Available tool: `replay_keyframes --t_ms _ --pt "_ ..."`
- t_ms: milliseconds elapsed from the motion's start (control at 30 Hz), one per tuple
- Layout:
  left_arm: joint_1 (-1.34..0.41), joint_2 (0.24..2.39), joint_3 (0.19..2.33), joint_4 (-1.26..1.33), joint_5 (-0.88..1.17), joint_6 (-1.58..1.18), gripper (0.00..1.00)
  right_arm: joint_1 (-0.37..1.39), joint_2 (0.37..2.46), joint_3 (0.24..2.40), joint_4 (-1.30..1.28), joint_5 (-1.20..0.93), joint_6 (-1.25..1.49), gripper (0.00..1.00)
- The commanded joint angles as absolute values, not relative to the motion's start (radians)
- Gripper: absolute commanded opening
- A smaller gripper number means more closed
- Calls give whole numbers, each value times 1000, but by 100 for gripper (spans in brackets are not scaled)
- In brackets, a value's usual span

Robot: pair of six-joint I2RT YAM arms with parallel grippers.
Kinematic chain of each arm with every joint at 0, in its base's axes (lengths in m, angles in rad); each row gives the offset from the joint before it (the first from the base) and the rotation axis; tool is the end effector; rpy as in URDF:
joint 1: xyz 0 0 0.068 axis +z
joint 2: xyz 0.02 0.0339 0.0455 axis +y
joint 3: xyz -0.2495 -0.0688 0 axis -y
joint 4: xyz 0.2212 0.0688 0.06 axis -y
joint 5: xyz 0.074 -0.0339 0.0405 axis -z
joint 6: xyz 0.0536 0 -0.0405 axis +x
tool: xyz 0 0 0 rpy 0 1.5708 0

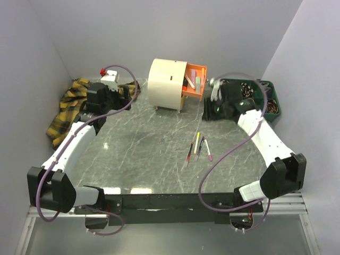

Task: Sort the stationery into containers
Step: Pick up the pen from the center of the board.

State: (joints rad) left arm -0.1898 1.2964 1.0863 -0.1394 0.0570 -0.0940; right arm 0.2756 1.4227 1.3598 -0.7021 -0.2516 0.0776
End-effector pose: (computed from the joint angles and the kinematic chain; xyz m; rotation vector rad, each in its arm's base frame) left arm 0.2951 -0.0598 0.3225 0.1307 1.9229 -0.2451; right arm 0.2837 0.0941 0.3190 -0.3583 2.3257 0.4685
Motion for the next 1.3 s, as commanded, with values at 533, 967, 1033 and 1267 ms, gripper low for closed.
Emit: replay_keyframes --t_ms 533,967,1033,1267 --pt "-293 1187 999 -106 3 -28 99 328 1598 1054 -684 -127 84 47" --pt "-238 1192 985 -112 3 -49 99 325 1766 1097 -678 -109 100 44" --pt "-230 1195 985 -107 3 -54 99 324 1773 1079 -678 -100 100 42" --pt "-206 1192 976 -101 12 -69 99 322 1786 1063 -681 -132 83 13"
